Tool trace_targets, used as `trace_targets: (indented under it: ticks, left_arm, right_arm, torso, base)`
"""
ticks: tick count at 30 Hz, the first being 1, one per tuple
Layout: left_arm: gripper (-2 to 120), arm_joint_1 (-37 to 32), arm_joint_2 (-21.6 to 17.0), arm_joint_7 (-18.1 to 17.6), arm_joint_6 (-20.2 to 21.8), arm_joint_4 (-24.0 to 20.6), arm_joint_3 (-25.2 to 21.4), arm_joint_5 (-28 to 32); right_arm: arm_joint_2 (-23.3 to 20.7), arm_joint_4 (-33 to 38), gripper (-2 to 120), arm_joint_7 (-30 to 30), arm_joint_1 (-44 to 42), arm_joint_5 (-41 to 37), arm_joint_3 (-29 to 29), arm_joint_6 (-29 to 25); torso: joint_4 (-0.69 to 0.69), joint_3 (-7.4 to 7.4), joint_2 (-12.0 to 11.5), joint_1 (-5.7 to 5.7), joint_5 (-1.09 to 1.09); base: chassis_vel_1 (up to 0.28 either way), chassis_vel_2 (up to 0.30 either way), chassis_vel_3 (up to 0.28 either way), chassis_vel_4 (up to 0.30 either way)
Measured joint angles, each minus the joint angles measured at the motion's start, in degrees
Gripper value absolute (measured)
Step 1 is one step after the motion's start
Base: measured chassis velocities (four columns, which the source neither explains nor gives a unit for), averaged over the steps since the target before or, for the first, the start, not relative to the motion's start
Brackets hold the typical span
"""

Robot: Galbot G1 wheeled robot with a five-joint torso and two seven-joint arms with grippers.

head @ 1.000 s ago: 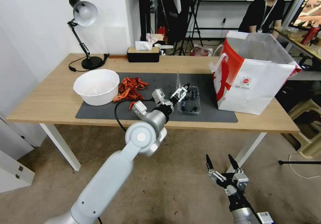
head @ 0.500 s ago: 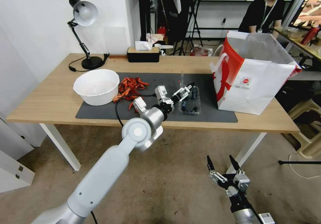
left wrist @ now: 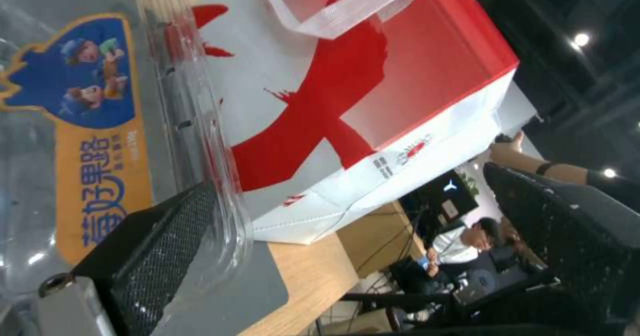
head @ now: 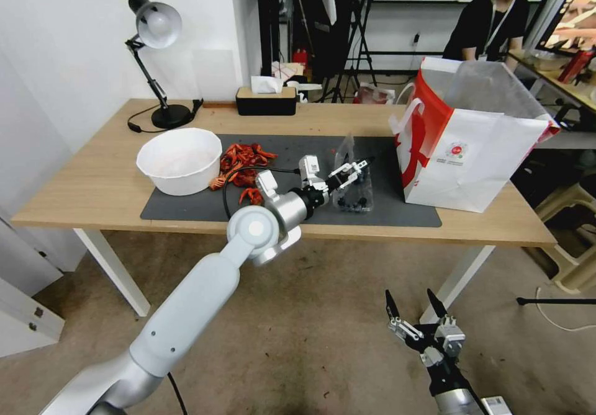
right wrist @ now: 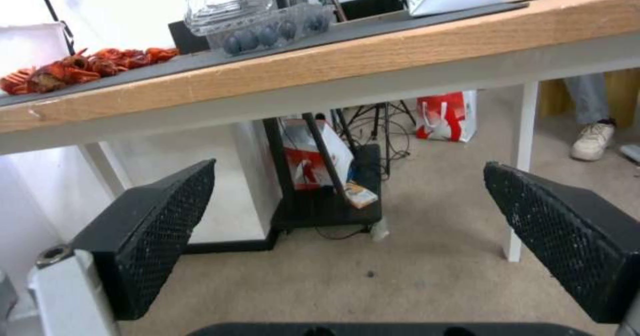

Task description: Close the takeout container lid, then place the container into the takeout bag.

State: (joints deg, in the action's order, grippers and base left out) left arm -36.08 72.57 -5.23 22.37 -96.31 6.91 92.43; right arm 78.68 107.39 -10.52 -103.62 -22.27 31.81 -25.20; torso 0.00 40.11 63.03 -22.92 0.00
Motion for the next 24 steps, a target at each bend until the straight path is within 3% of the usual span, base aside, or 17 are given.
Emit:
trace_targets:
  ticks: [6, 8, 11, 12, 20, 22, 24]
  left_arm:
    - [96, 2.79, 0.96, -2.62, 0.89, 2.60, 1.11, 4.26]
    - [86, 4.29, 1.68, -6.85, 1.77, 4.13, 1.42, 7.23]
    - [80, 5.08, 1.96, -8.26, 1.83, 5.07, 1.84, 7.98]
    - [74, 5.90, 2.34, -9.58, 1.85, 5.94, 2.25, 8.55]
    - [48, 7.07, 3.43, -11.70, 2.33, 8.38, 3.71, 8.29]
    - [35, 7.26, 3.57, -12.44, 2.29, 8.89, 4.35, 7.72]
    - [32, 7.33, 3.58, -12.56, 2.27, 9.09, 4.50, 7.56]
  right_arm:
    - [0.57, -0.32, 100, -0.10, 0.05, 0.30, -0.01, -0.20]
    - [0.89, -0.36, 100, -0.13, 0.09, 0.38, -0.08, -0.22]
    - [1.04, -0.37, 100, -0.16, 0.12, 0.41, -0.09, -0.22]
    - [1.22, -0.36, 100, -0.20, 0.14, 0.42, -0.09, -0.23]
    - [1.57, 0.35, 100, -0.68, -0.16, -0.23, 0.24, -0.28]
    - [1.50, 1.25, 100, -0.76, -0.26, -0.64, 0.42, -0.13]
    - [1.47, 1.50, 100, -0.77, -0.28, -0.74, 0.43, -0.04]
  torso:
    - [0.00, 0.00, 0.00, 0.00, 0.00]
    - [0.00, 0.00, 0.00, 0.00, 0.00]
    - [0.00, 0.00, 0.00, 0.00, 0.00]
    - [0.00, 0.00, 0.00, 0.00, 0.00]
    - [0.00, 0.00, 0.00, 0.01, 0.00]
    - [0.00, 0.00, 0.00, 0.01, 0.00]
    - [0.00, 0.00, 0.00, 0.01, 0.00]
  base:
    - [0.000, 0.000, 0.000, 0.000]
    - [0.000, 0.000, 0.000, 0.000]
    - [0.000, 0.000, 0.000, 0.000]
    - [0.000, 0.000, 0.000, 0.000]
    - [0.000, 0.000, 0.000, 0.000]
    - [0.000, 0.000, 0.000, 0.000]
    - [0.000, 0.000, 0.000, 0.000]
